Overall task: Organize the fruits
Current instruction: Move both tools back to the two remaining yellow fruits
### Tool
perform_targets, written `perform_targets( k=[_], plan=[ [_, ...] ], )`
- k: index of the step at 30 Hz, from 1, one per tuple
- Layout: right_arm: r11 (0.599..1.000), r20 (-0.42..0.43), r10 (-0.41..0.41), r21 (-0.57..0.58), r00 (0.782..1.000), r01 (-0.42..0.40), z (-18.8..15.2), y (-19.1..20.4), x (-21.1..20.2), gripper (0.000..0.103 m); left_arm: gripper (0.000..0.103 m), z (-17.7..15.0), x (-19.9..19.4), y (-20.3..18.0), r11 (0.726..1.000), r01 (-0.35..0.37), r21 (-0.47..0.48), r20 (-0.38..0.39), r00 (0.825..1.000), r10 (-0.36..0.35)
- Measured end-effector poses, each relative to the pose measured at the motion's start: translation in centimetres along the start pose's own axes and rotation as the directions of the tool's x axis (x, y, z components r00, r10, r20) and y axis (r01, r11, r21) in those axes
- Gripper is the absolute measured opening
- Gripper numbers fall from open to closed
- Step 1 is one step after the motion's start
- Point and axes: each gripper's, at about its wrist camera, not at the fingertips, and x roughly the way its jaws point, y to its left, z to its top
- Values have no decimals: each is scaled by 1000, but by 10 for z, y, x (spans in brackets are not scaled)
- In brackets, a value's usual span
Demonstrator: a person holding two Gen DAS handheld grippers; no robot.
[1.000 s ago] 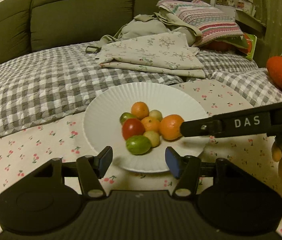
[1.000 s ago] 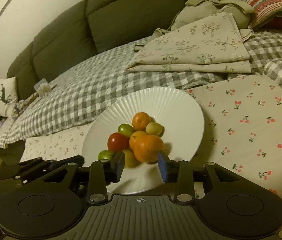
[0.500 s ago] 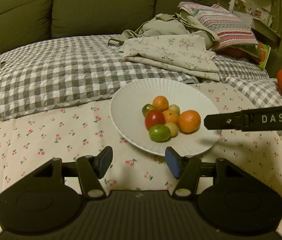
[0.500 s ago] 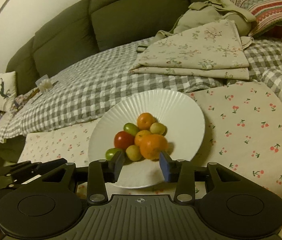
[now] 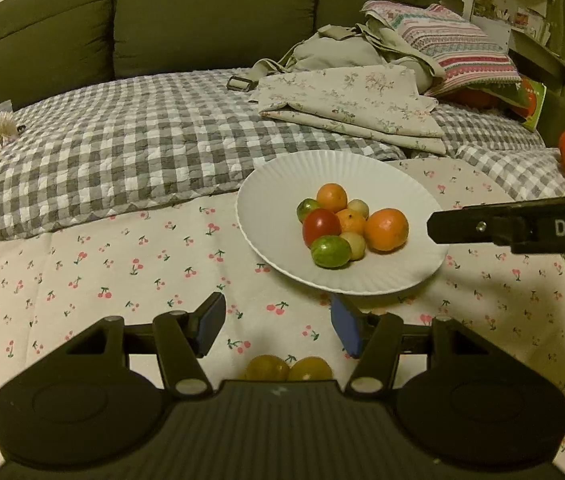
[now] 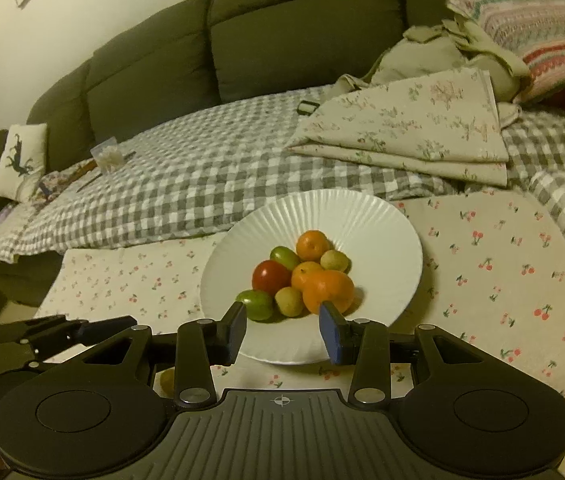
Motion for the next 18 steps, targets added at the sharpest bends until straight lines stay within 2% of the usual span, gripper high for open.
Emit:
perform_targets(
  k=[9,18],
  plan=[
    [998,-7,28,-53,1000,-28,-6,14,-5,40,58,-6,-11,13,997,-38,-61,-25,999,37],
    [994,-26,55,-88,998,-58,-13,25,-8,40,62,-15,-13,34,988,-32,-154,-65,998,22]
  ],
)
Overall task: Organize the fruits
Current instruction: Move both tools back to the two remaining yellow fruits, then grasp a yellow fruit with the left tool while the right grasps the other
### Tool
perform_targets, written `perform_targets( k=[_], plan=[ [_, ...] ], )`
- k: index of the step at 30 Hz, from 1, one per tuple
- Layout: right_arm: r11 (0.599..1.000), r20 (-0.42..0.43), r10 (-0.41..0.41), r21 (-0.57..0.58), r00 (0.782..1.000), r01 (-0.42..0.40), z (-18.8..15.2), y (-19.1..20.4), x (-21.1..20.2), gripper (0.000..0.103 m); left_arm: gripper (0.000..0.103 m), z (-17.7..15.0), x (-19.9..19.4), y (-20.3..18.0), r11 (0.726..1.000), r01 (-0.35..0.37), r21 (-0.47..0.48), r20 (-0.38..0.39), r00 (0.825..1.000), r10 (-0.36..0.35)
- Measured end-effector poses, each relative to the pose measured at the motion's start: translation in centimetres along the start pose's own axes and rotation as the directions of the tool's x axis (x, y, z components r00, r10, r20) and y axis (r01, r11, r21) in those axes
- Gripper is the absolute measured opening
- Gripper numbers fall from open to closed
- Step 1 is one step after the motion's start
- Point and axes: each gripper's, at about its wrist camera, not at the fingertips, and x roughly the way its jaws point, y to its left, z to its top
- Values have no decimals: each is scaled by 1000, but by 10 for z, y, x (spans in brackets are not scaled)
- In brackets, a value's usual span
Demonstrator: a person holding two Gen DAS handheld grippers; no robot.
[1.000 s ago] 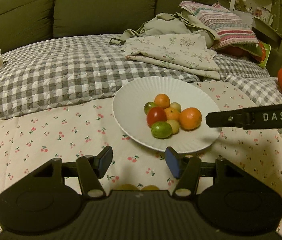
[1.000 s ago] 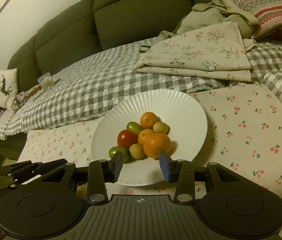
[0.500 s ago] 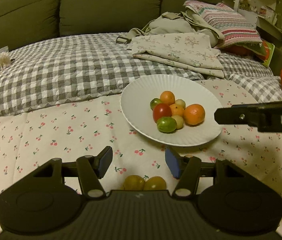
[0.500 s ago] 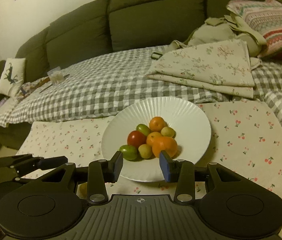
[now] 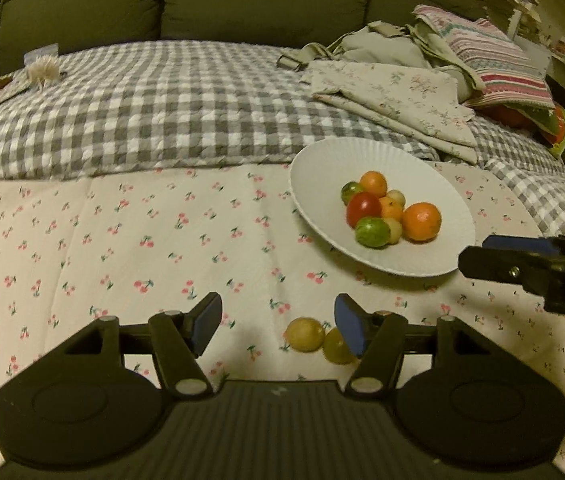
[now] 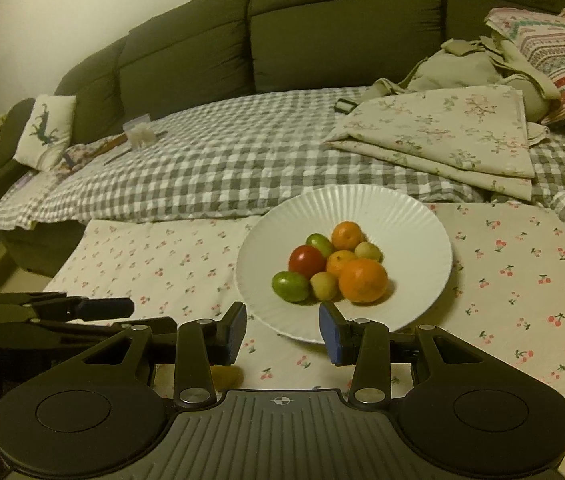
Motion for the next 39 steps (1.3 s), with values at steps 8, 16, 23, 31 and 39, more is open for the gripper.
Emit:
perform_targets(
  k=[8,16,23,31,39],
  plan=[
    [995,-39,26,-95,999,-30,-11,19,6,44,62,-7,14,5,994,60,-92,-56,996,-65],
    [983,-86,44,-176,995,-58,-23,34,13,45,56,-13,26,14,966,88,-245,-62,992,-106],
    [971,-133,53,-223,990,-82,-34,42,22,45,52,-15,35,13,956,81,-282,-45,994,-98],
    [963,-174,46,-253,984,-90,-45,46,37,45,45,-19,43,6,961,72,-268,-53,995,-89],
    [959,-182,47,-266,982,-95,-49,48,43,45,26,-20,46,11,949,87,-303,-33,994,-102]
  ],
)
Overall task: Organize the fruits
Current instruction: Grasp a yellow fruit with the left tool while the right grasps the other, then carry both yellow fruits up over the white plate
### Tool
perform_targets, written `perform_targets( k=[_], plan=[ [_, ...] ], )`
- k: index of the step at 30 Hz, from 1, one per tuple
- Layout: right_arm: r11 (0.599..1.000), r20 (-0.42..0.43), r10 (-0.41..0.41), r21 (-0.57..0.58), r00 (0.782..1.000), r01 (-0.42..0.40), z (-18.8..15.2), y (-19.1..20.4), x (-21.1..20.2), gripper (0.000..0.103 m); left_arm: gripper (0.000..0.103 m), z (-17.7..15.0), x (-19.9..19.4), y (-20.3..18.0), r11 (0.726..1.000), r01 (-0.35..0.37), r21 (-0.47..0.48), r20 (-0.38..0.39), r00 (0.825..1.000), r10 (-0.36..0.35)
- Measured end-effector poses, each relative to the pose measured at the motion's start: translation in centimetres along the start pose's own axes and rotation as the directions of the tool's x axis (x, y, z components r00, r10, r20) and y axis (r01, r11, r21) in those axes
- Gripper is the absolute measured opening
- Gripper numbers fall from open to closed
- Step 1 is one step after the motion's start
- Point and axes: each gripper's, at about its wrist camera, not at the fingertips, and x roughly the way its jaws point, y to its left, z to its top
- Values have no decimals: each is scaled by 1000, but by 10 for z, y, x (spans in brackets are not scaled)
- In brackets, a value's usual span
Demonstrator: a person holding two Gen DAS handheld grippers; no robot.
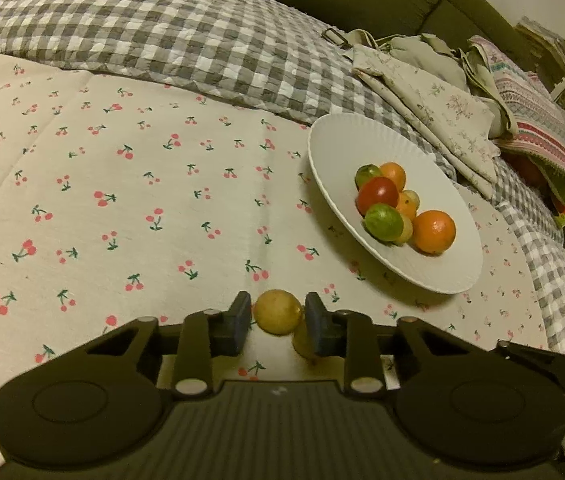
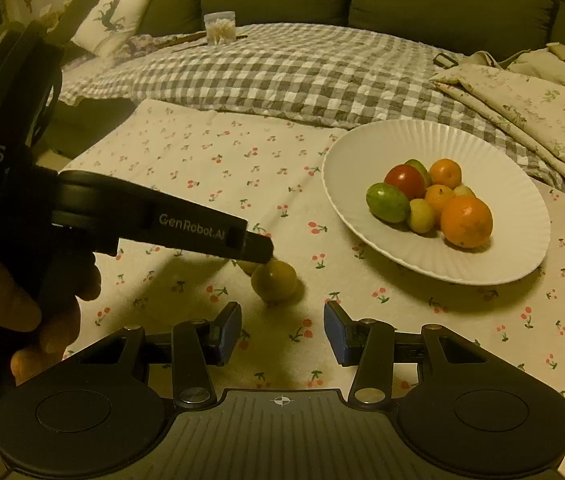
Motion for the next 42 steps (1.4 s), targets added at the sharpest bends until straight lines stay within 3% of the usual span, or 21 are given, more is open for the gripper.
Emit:
perform_targets(
  k=[8,31,32,33,42],
  plan=[
    [1000,4,8,-17,1000,-8,-2,3,11,45,20,4,-6,5,999,6,-54,2,1000,-6],
    [1000,90,4,5,996,-4,-7,7,41,45,20,9,-15,4,999,-46,-20,48,998,47],
    [1000,89,0,-6,996,1,-7,8,41,41,20,9,-16,4,999,-47,-19,49,998,48],
    [1000,92,-8,-20,996,10,-6,9,40,31,20,10,-16,4,999,-48,-19,50,998,49],
    [1000,106,4,-19,994,-2,1,9,28,29,20,11,-22,0,998,-54,12,75,996,53]
  ],
)
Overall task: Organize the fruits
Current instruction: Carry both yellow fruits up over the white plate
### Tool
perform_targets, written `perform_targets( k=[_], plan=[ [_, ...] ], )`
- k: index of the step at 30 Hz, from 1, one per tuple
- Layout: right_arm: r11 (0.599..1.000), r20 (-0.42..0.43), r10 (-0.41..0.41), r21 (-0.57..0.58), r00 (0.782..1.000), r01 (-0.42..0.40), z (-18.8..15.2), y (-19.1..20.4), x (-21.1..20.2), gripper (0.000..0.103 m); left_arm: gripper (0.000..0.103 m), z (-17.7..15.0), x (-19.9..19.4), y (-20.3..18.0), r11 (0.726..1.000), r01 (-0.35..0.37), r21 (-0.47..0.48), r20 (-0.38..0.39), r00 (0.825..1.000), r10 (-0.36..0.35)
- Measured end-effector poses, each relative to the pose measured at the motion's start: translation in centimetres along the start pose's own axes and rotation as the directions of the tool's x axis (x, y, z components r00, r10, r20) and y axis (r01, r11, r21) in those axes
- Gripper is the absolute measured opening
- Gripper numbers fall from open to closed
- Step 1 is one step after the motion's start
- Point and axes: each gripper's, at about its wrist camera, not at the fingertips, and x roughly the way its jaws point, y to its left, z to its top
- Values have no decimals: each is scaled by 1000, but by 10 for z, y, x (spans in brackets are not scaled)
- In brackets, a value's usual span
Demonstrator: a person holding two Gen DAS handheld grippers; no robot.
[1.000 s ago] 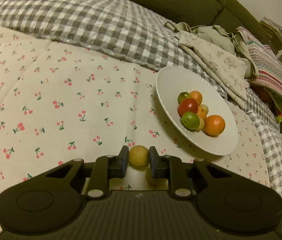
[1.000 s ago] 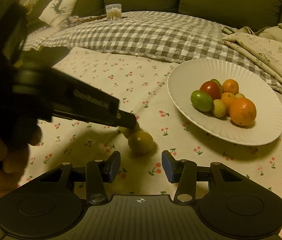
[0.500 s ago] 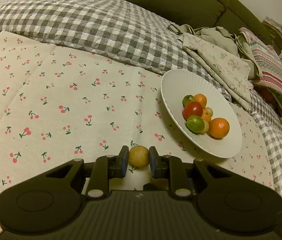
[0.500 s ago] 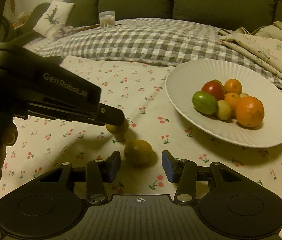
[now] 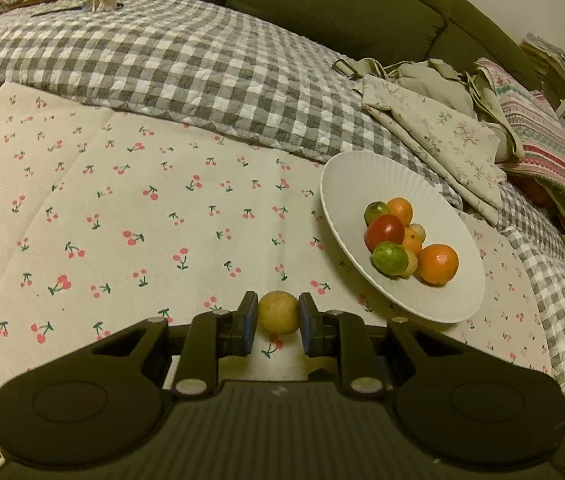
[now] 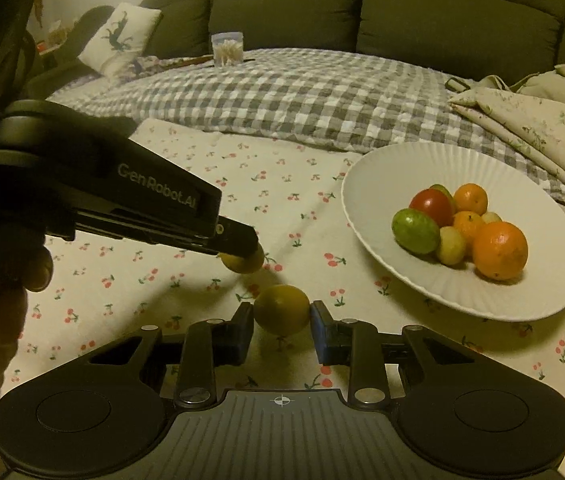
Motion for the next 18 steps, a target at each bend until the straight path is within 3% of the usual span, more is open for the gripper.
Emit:
perform_targets(
  k=[18],
  plan=[
    [997,50,-15,74,999,11,21,-21,-32,29,20,3,-11,-18,996,-17,93,55,998,12]
  ],
)
